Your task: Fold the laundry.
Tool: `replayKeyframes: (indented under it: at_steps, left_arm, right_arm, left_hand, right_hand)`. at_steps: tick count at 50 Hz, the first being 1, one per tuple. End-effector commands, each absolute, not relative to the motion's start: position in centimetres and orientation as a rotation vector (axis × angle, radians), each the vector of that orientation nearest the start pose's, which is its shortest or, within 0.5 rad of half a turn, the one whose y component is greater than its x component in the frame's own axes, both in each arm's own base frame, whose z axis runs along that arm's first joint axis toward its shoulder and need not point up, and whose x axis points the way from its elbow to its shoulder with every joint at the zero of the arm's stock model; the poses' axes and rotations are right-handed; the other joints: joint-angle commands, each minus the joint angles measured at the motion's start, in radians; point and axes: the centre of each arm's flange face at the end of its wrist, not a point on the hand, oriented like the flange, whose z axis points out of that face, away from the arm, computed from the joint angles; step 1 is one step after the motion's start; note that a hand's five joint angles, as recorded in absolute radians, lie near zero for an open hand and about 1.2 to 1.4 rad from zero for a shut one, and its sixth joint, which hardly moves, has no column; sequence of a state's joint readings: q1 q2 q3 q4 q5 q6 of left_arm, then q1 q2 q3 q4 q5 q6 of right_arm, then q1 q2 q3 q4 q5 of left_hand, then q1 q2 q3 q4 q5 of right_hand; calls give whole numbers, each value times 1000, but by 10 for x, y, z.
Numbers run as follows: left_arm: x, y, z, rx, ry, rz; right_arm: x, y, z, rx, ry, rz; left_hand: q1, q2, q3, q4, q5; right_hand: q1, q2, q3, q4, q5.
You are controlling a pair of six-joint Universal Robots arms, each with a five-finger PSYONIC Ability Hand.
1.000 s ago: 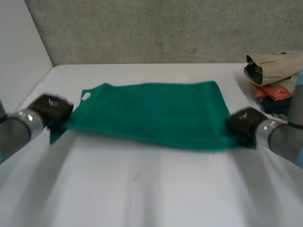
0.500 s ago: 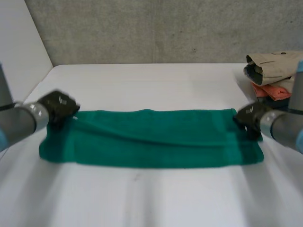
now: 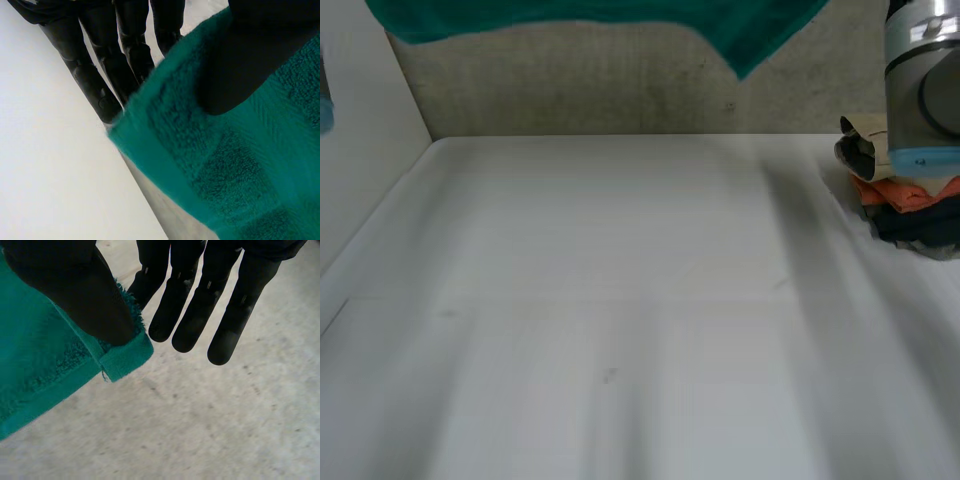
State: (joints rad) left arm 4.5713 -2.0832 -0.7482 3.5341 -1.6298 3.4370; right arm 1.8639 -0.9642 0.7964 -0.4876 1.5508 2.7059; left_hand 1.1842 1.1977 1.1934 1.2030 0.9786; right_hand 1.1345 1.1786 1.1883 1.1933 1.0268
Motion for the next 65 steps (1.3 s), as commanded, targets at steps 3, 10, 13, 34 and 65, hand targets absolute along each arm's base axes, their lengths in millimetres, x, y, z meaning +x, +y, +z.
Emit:
replayKeyframes:
  at_steps: [3,10,13,34,65]
  left_arm:
    - [-190,-446,339,374,1526,-2534]
    - [-197,-445,238,584,1816,-2321]
    - [-200,-436,197,698,1912,-2204]
    - [-172,-299,171,1302,2104,-1494]
    - [-188,-353,191,1337,2109,-1405]
  right_arm:
    - [277,-424,316,-726,1583,-2703]
    - [278,-433,232,-857,1904,-2418]
    - [275,-431,194,-909,2048,-2268]
    - [206,-341,195,-1467,2525,-1602]
    - [224,-376,177,-1361,2473,-1753]
  left_hand:
    - [212,199,203,193,243]
    - [212,199,203,193,243]
    - [212,199,203,193,243]
    - [212,199,203,193,243]
    - [212,199,203,193,243]
  right_hand:
    - [262,218,208,203,195]
    - [262,218,208,203,195]
    - [262,218,208,203,195]
    - [262,218,208,203,195]
    - [262,218,208,203,195]
